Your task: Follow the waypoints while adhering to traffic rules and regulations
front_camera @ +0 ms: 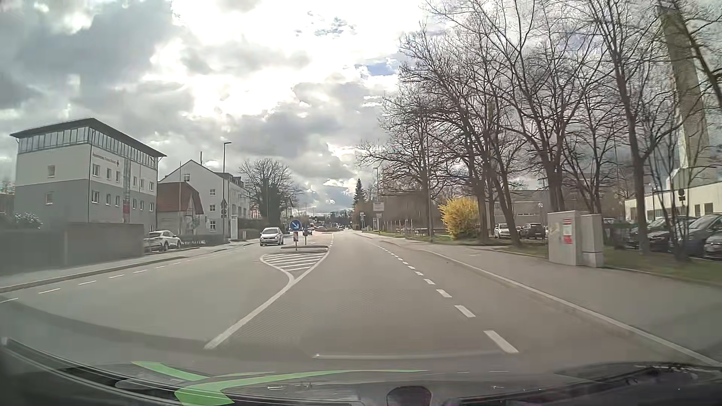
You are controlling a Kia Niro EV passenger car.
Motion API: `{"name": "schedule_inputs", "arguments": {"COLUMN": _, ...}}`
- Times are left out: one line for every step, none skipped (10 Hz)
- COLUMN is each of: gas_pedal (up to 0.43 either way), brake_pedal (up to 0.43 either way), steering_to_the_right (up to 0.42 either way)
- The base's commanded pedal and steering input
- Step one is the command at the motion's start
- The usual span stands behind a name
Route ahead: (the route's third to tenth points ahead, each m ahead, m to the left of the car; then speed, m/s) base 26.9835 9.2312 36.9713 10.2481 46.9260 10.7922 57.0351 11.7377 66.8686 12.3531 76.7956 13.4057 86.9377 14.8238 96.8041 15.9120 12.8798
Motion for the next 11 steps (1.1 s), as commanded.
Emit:
{"name": "schedule_inputs", "arguments": {"gas_pedal": 0.138, "brake_pedal": 0.0, "steering_to_the_right": -0.019}}
{"name": "schedule_inputs", "arguments": {"gas_pedal": 0.138, "brake_pedal": 0.0, "steering_to_the_right": -0.018}}
{"name": "schedule_inputs", "arguments": {"gas_pedal": 0.13, "brake_pedal": 0.0, "steering_to_the_right": -0.016}}
{"name": "schedule_inputs", "arguments": {"gas_pedal": 0.118, "brake_pedal": 0.0, "steering_to_the_right": -0.015}}
{"name": "schedule_inputs", "arguments": {"gas_pedal": 0.118, "brake_pedal": 0.0, "steering_to_the_right": -0.014}}
{"name": "schedule_inputs", "arguments": {"gas_pedal": 0.118, "brake_pedal": 0.0, "steering_to_the_right": -0.014}}
{"name": "schedule_inputs", "arguments": {"gas_pedal": 0.118, "brake_pedal": 0.0, "steering_to_the_right": -0.014}}
{"name": "schedule_inputs", "arguments": {"gas_pedal": 0.118, "brake_pedal": 0.0, "steering_to_the_right": -0.014}}
{"name": "schedule_inputs", "arguments": {"gas_pedal": 0.118, "brake_pedal": 0.0, "steering_to_the_right": -0.014}}
{"name": "schedule_inputs", "arguments": {"gas_pedal": 0.118, "brake_pedal": 0.0, "steering_to_the_right": -0.014}}
{"name": "schedule_inputs", "arguments": {"gas_pedal": 0.118, "brake_pedal": 0.0, "steering_to_the_right": -0.014}}
